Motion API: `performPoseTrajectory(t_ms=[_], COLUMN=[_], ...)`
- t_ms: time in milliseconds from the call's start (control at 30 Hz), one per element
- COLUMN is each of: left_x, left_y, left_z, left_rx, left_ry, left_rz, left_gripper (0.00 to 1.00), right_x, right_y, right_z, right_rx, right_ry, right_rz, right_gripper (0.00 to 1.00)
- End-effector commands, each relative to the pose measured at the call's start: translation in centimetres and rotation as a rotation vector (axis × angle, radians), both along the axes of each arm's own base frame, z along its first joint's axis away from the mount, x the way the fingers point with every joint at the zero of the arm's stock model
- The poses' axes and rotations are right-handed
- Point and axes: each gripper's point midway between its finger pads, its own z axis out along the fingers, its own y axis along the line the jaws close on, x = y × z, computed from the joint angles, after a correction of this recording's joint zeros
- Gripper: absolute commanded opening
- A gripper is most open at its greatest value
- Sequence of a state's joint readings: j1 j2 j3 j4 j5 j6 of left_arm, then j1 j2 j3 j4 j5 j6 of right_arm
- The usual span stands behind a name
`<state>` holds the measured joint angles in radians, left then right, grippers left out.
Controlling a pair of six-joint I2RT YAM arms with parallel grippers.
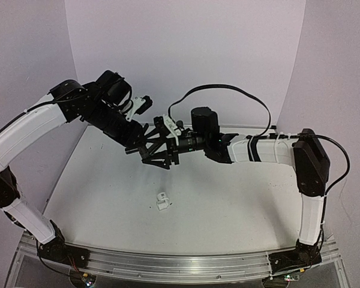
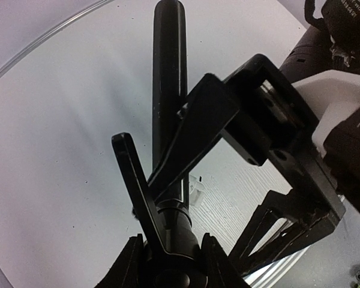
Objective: Install the water faucets
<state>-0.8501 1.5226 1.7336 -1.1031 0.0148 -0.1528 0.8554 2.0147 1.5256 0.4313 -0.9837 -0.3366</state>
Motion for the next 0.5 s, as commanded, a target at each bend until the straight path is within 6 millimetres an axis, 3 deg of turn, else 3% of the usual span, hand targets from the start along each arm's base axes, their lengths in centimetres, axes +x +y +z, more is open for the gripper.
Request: performPoseTrajectory(t_ms=[0, 467], left_x=[0.2, 0.2], left_y=[-1.1, -1.1], left_z=[2.9, 2.6], left_rx=[-0.078, -0.049], left_ry=[-0.061, -0.054], left_rz=[-0.041, -0.058], left_gripper=[0.00, 0.00], right_x=[0.1, -0.5], right_y=[1.4, 3.4], right_z=[1.1, -0.7], right_rx=[0.024, -0.009], right_ry=[-0.023, -0.035], right_rz=[0.027, 0.069], right_gripper=[0.72, 0.51])
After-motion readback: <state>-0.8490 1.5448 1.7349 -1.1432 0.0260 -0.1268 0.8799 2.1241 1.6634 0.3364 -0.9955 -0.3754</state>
